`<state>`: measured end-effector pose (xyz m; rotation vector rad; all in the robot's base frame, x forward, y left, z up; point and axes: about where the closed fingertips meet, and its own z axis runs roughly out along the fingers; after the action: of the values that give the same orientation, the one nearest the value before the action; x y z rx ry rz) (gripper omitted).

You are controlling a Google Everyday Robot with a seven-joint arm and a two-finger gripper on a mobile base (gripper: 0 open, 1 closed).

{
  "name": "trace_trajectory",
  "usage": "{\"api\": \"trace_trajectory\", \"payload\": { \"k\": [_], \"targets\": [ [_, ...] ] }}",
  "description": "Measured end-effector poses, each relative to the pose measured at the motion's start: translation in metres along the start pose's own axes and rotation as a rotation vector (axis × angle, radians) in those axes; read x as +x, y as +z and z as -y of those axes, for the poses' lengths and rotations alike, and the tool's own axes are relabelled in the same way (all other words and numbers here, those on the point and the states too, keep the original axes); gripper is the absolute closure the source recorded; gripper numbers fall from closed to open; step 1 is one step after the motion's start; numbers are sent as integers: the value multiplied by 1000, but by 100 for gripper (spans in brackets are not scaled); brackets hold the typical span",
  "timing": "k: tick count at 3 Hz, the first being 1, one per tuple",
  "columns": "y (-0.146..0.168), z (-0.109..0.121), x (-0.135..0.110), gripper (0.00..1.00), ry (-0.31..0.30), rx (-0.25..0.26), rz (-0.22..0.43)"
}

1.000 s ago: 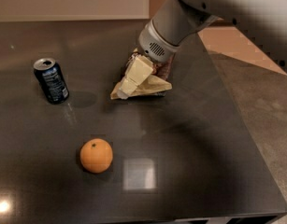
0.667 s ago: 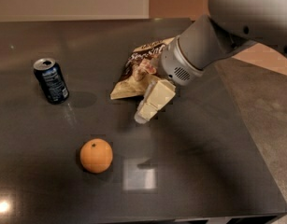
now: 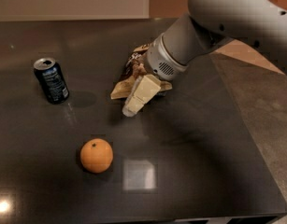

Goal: Pick pepsi can

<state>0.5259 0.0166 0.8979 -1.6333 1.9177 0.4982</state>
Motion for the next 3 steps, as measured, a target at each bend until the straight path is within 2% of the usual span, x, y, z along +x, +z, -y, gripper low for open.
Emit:
{"api": "trace_trajectory", "payload": {
  "k": [2,3],
  "targets": [
    [34,31,-30,0,-14,21,78],
    [53,41,-51,0,-40,19,110]
  ]
}}
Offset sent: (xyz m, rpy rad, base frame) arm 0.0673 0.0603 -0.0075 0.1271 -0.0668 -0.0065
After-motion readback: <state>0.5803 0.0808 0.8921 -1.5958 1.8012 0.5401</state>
